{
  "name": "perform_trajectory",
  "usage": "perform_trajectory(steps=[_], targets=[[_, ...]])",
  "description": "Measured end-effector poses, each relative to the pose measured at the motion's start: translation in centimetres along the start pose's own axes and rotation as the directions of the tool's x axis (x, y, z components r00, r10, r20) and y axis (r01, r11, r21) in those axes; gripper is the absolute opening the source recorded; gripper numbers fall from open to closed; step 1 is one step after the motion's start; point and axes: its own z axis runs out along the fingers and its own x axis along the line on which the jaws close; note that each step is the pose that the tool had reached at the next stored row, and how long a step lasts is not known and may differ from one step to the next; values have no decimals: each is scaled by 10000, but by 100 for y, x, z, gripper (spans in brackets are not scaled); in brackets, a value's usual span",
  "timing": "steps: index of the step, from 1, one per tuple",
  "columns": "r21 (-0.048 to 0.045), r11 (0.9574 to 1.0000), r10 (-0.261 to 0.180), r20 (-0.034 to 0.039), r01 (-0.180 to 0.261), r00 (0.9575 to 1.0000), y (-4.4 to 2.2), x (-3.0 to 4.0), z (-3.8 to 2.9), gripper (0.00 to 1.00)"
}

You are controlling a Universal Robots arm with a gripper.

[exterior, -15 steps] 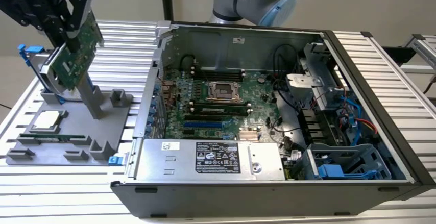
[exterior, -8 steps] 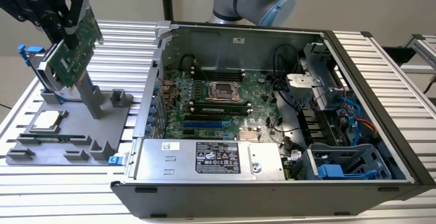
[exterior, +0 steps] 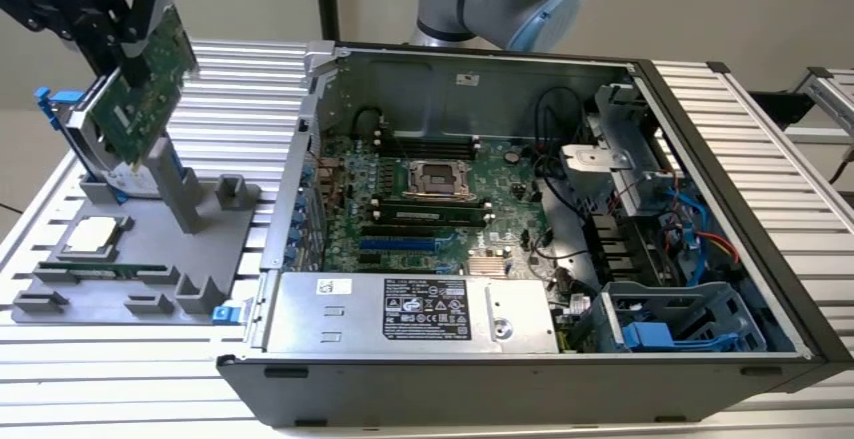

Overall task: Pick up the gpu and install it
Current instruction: 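Pick up the gpu and move the gpu toward the slot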

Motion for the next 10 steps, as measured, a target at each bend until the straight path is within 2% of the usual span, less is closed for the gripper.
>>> perform_trajectory(steps=[4,10], targets=[[0,10000,0,0,0,10000,0,-1,-31,0],[0,10000,0,2,0,10000,1,-1,-32,0]])
